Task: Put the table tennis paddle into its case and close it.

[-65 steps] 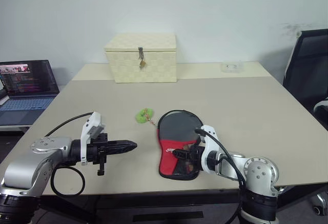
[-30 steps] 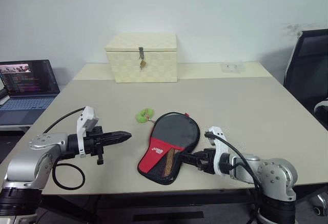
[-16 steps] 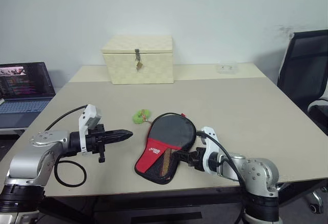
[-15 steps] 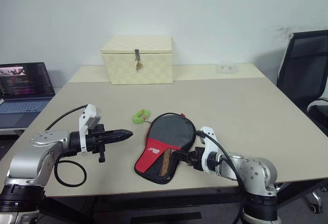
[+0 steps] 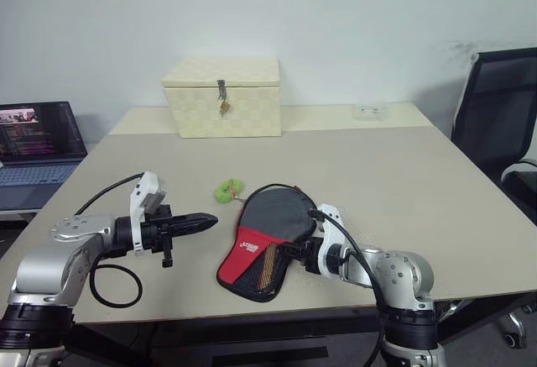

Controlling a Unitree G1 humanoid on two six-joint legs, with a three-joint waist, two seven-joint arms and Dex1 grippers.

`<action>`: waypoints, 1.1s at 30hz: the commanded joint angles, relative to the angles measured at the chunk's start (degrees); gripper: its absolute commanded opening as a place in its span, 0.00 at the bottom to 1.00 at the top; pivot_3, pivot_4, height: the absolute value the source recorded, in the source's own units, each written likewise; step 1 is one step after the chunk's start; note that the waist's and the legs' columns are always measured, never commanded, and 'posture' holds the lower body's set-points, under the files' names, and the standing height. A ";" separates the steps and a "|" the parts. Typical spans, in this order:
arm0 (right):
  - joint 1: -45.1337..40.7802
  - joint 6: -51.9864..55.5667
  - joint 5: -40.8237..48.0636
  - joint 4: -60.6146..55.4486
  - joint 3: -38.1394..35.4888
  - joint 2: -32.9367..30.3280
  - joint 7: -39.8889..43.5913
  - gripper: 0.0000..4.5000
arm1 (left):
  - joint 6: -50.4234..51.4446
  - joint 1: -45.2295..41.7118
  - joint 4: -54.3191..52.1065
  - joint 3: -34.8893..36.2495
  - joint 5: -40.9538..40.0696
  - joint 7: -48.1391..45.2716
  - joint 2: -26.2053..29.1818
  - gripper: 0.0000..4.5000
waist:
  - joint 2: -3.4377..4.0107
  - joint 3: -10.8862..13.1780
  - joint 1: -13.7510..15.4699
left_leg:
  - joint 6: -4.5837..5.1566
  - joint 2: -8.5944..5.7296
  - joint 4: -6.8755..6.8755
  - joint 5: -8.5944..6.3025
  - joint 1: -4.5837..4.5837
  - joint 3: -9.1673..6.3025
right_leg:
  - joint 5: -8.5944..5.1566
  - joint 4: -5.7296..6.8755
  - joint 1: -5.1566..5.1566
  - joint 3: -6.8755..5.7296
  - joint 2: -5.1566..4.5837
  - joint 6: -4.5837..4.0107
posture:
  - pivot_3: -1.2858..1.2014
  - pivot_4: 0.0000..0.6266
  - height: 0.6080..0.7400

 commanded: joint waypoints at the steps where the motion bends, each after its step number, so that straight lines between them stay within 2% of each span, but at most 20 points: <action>1: -1.81 -0.03 1.03 -0.31 -0.42 1.17 0.96 0.31 | -0.82 -0.10 -1.57 1.19 -0.40 0.31 -0.02 0.00 | 0.00 0.00 0.02 | 0.00 -0.02 -0.02 0.00 -0.01 0.00 | 0.02 -0.01 0.00 0.00 -0.01 -0.04 | 0.52 0.24 1.00; 5: -4.19 -0.55 1.04 2.17 -0.04 -1.57 3.30 0.03 | -0.90 0.09 -1.80 1.11 -0.52 0.69 -0.26 0.00 | 0.01 0.01 0.01 | 0.00 -0.03 -0.06 0.00 -0.01 -0.01 | 0.04 -0.04 0.00 -0.01 -0.03 -0.07 | 0.52 0.24 1.00; 6: -4.79 -0.79 0.93 2.84 0.15 -2.37 3.93 0.01 | -0.91 0.14 -1.87 1.10 -0.53 0.74 -0.32 0.00 | 0.01 0.01 0.01 | 0.00 -0.03 -0.05 0.00 -0.01 -0.01 | 0.04 -0.03 0.00 -0.01 -0.02 -0.07 | 0.52 0.24 1.00; 13: -11.65 -0.99 1.37 8.57 2.82 -13.66 12.86 0.01 | -0.52 0.83 -3.30 1.54 -0.99 1.44 -0.81 0.00 | 0.03 0.03 0.15 | 0.00 -0.11 -0.05 0.00 -0.05 0.03 | 0.04 -0.06 0.00 -0.04 -0.03 -0.08 | 0.52 0.24 1.00; 21: -13.76 2.05 4.27 5.82 9.93 -24.75 23.35 0.01 | 0.17 2.66 -5.36 2.06 -2.06 2.42 -1.18 0.00 | 0.05 0.04 0.23 | 0.01 -0.14 -0.08 -0.01 -0.12 0.02 | 0.04 -0.13 -0.01 -0.07 -0.06 -0.11 | 0.52 0.24 1.00; 28: -12.80 3.15 5.92 2.79 13.58 -29.46 28.11 0.01 | 0.46 3.32 -6.00 2.13 -2.77 2.95 -0.96 0.00 | 0.04 0.05 0.23 | 0.01 -0.14 -0.08 -0.01 -0.14 0.01 | 0.03 -0.15 -0.01 -0.08 -0.09 -0.10 | 0.52 0.24 1.00; 33: -12.95 1.61 5.15 3.30 15.51 -30.63 29.76 0.01 | 0.53 3.40 -6.23 1.92 -2.95 3.14 -0.91 0.00 | 0.04 0.05 0.23 | 0.01 -0.14 -0.08 -0.01 -0.13 0.01 | 0.02 -0.16 -0.01 -0.08 -0.09 -0.09 | 0.52 0.24 1.00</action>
